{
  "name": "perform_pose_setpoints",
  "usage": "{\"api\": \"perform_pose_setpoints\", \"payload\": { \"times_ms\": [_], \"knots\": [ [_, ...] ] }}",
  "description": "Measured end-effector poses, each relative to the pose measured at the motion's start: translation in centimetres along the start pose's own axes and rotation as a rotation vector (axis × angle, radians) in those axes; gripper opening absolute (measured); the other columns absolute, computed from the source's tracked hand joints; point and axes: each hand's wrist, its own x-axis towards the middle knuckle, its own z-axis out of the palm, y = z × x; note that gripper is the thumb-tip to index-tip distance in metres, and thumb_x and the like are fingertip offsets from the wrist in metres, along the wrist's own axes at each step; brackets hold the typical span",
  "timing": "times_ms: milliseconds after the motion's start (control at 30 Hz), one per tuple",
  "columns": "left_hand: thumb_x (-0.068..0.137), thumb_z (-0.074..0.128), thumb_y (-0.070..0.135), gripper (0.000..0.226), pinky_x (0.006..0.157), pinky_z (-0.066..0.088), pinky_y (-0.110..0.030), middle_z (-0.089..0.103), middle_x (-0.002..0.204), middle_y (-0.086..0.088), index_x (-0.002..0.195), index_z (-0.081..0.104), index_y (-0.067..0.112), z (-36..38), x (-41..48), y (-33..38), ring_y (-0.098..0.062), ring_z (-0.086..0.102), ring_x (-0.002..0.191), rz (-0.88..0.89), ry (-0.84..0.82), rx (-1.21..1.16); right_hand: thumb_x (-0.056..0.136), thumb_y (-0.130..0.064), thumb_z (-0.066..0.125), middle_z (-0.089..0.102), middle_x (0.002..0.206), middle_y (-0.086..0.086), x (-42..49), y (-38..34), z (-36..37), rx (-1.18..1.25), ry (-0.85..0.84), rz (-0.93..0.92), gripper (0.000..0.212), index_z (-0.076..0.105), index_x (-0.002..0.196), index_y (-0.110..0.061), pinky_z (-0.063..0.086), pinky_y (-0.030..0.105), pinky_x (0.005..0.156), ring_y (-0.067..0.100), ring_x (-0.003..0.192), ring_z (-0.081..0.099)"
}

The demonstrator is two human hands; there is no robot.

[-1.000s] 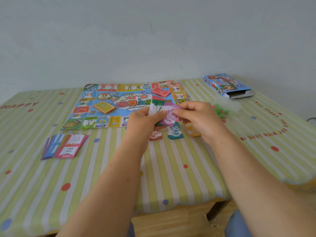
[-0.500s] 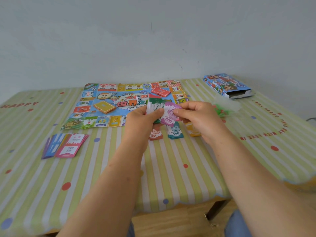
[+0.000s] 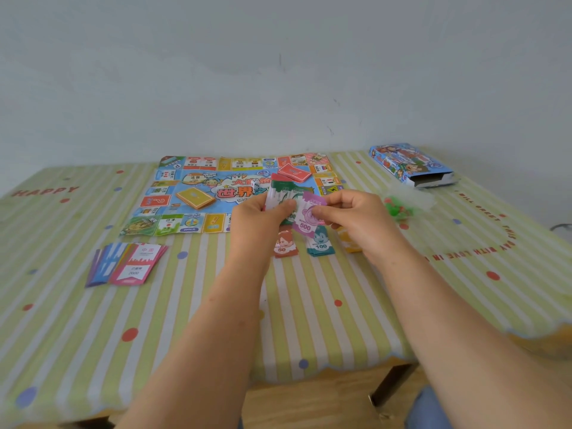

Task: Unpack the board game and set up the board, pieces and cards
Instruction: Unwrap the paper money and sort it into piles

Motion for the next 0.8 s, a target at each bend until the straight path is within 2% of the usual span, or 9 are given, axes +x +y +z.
{"api": "perform_pose_setpoints", "payload": {
  "times_ms": [167,300,400,567,800],
  "knots": [
    [0.085,0.07,0.012,0.004,0.071,0.06,-0.036,0.075,0.081,-0.006,0.084,0.071,0.016,-0.1,-0.1,0.0,-0.025,0.073,0.077,0.018,0.006,0.062,0.079,-0.009,0.077,0.07,0.072,-0.001,-0.5,-0.9,0.5,0.01,-0.013,-0.018,0.012,0.072,0.089,-0.006,0.044,0.011,0.052,-0.002,0.054,0.059],
    [0.084,0.072,0.013,0.004,0.067,0.059,-0.033,0.075,0.078,-0.004,0.083,0.071,0.018,-0.5,-0.4,0.3,-0.019,0.071,0.069,0.028,0.036,0.056,0.078,-0.009,0.078,0.068,0.069,-0.002,-0.8,-1.5,0.7,0.012,-0.034,-0.038,0.008,0.07,0.082,-0.01,0.044,0.012,0.053,0.0,0.055,0.06],
    [0.084,0.071,0.012,0.006,0.068,0.061,-0.032,0.075,0.08,-0.004,0.081,0.07,0.017,-1.3,-0.3,0.9,-0.021,0.073,0.074,0.025,0.088,0.004,0.077,-0.009,0.078,0.068,0.066,-0.005,-1.1,-2.0,1.0,0.011,-0.068,-0.042,0.01,0.07,0.081,-0.011,0.046,0.014,0.055,0.001,0.056,0.059],
    [0.085,0.069,0.007,0.007,0.061,0.056,-0.018,0.073,0.078,-0.002,0.081,0.07,0.013,-3.2,-0.3,2.1,-0.012,0.071,0.064,0.044,0.143,-0.072,0.075,-0.011,0.08,0.066,0.064,-0.003,-1.7,-3.2,1.8,-0.069,-0.214,-0.002,0.016,0.071,0.087,-0.004,0.045,0.021,0.054,0.007,0.056,0.057],
    [0.084,0.07,0.006,0.01,0.058,0.055,-0.018,0.072,0.076,0.001,0.078,0.069,0.013,-4.8,-1.0,2.3,-0.008,0.069,0.058,0.024,0.172,-0.068,0.072,-0.011,0.083,0.067,0.067,0.005,-2.7,-4.3,3.9,-0.194,-0.418,0.09,0.015,0.068,0.077,-0.012,0.044,0.023,0.048,0.011,0.052,0.058]
  ]
}}
